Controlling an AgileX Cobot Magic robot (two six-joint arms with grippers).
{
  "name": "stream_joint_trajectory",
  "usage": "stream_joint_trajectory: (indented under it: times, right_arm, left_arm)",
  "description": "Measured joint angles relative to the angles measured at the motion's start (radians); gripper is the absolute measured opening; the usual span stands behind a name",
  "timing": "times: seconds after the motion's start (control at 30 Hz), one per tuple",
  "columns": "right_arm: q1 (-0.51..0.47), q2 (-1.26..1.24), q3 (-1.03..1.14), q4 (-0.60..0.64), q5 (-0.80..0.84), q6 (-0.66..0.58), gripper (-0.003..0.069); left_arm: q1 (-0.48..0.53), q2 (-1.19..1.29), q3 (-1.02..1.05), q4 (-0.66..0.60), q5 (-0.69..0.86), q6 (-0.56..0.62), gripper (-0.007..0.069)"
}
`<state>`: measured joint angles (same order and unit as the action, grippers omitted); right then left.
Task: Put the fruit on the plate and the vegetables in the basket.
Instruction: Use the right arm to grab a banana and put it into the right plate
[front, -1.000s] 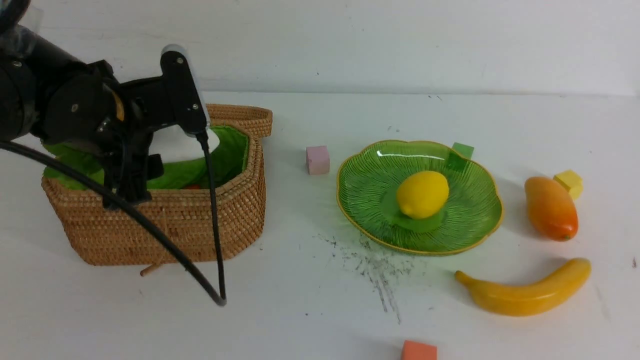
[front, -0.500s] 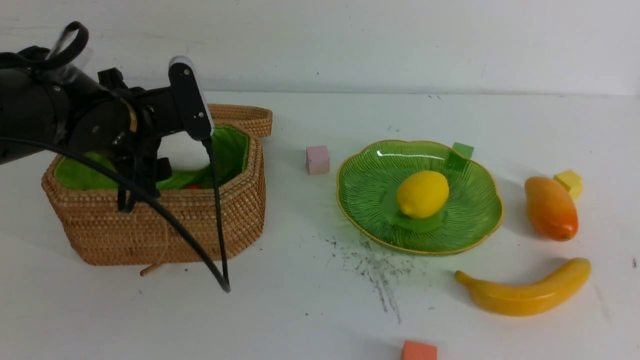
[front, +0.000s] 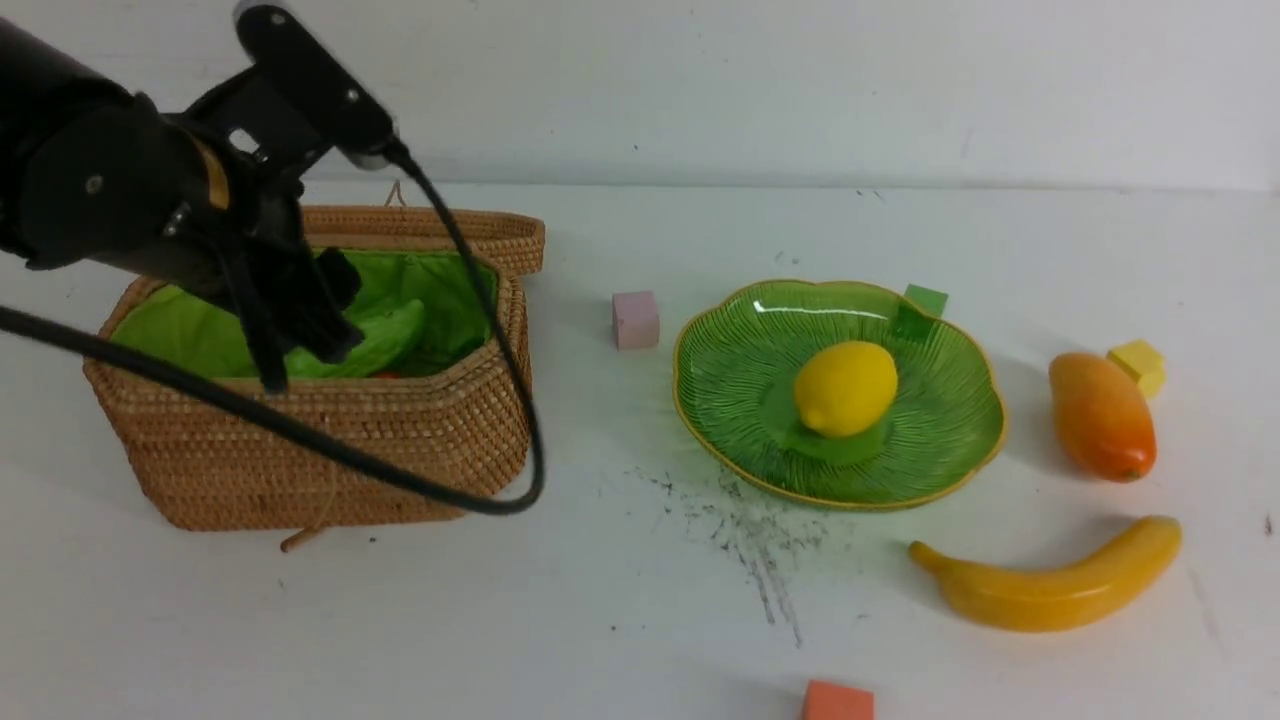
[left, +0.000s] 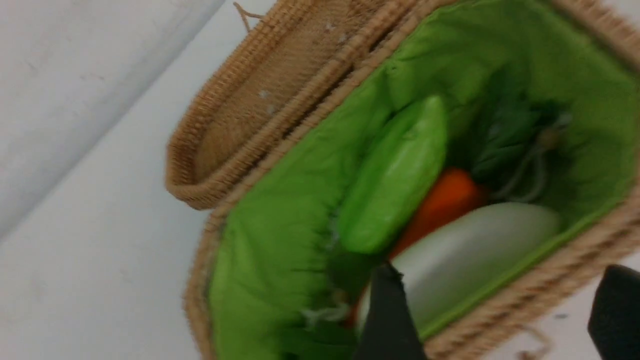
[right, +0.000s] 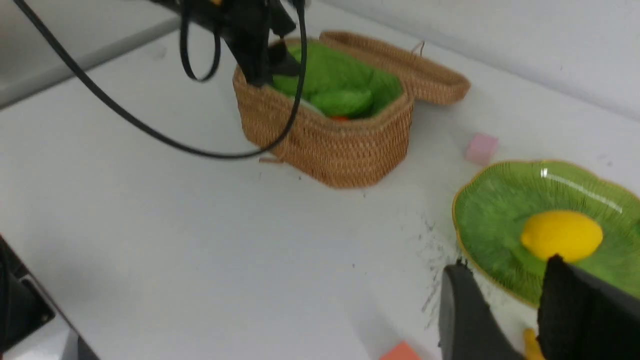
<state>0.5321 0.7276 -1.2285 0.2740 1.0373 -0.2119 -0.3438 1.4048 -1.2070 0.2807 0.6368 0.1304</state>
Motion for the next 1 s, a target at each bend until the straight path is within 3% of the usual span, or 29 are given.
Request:
stream_joint_trajectory:
  times: [0.1, 0.2, 0.27, 0.43, 0.6, 0.73, 0.9, 1.0]
  right_arm:
    - [0.0, 0.06, 0.0, -0.035, 0.083, 0.044, 0.0236]
    - [0.0, 0.142, 0.0, -0.111, 0.155, 0.102, 0.0236]
    - [0.0, 0.185, 0.0, -0.162, 0.185, 0.128, 0.0236]
    - [0.0, 0.347, 0.0, -0.346, 0.215, 0.147, 0.0236]
    - [-0.002, 0.487, 0.011, -0.442, 0.21, 0.018, 0.0236]
    - [-0.062, 0.59, 0.056, -0.405, 0.182, -0.076, 0.0236]
    - [-0.271, 0.735, 0.113, -0.304, 0.046, -0.25, 0.0238]
    - [-0.343, 0.804, 0.116, -0.237, -0.024, -0.389, 0.0241]
  left_arm:
    - [-0.073, -0.091, 0.0, -0.124, 0.099, -0.171, 0.0262]
    - [-0.149, -0.187, 0.0, -0.199, 0.191, -0.237, 0.0045]
    - [-0.189, -0.257, 0.0, -0.232, 0.229, -0.248, -0.0014]
    - [-0.297, -0.471, 0.041, -0.289, 0.258, -0.257, -0.0013]
    - [-0.337, -0.628, 0.172, -0.333, 0.262, -0.257, -0.0013]
    - [-0.34, -0.712, 0.278, -0.346, 0.264, -0.257, -0.0013]
    - [-0.34, -0.805, 0.333, -0.354, 0.263, -0.257, -0.0013]
    - [-0.34, -0.844, 0.336, -0.358, 0.254, -0.257, -0.0013]
